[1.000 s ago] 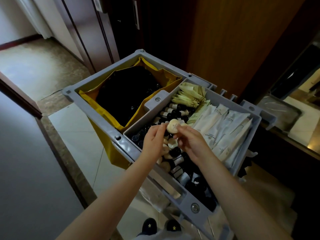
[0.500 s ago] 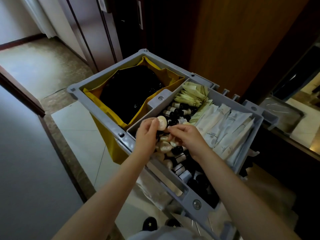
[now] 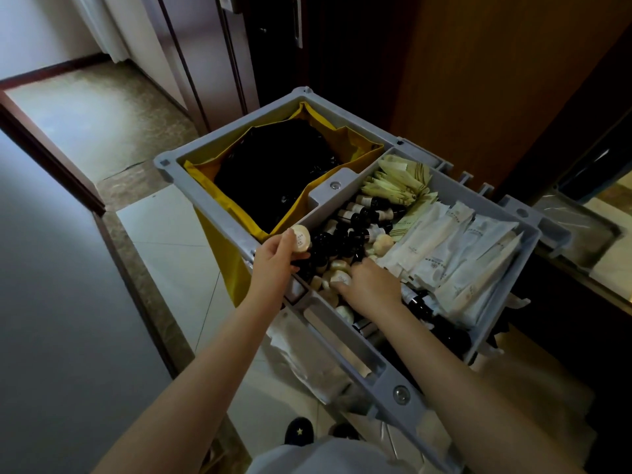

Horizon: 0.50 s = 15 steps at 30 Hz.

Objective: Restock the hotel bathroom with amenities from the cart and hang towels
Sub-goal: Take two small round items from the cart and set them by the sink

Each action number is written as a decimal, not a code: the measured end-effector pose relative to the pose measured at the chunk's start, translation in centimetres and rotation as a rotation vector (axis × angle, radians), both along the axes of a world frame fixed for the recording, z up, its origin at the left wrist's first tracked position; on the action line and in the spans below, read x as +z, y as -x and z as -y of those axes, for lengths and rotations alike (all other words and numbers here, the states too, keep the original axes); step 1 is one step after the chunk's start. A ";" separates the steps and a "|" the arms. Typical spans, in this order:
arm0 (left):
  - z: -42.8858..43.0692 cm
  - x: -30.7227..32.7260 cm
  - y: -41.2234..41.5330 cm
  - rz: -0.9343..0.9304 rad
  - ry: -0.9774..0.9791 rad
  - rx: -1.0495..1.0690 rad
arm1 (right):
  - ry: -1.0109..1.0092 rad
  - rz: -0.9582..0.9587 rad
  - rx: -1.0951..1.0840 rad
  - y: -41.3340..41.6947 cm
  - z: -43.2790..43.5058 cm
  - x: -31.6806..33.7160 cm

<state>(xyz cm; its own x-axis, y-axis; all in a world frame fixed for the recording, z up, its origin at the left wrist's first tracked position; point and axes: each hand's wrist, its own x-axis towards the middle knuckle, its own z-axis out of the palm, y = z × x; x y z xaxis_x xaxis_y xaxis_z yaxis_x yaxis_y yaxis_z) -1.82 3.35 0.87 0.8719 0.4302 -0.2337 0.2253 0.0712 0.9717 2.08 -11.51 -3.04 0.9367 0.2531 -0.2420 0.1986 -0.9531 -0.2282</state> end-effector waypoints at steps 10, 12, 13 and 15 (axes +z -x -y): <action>0.1 -0.1 0.1 0.003 0.046 -0.042 | -0.282 -0.054 -0.102 0.3 -0.2 -0.2; 0.2 -0.1 0.1 0.000 0.038 -0.061 | -0.418 -0.110 -0.186 0.1 0.1 0.1; 0.2 -0.1 0.0 0.000 0.033 -0.068 | -0.476 -0.132 -0.226 -0.1 0.4 0.2; 0.2 -0.2 -0.1 0.005 0.022 -0.082 | -0.565 -0.149 -0.277 -0.3 0.9 0.5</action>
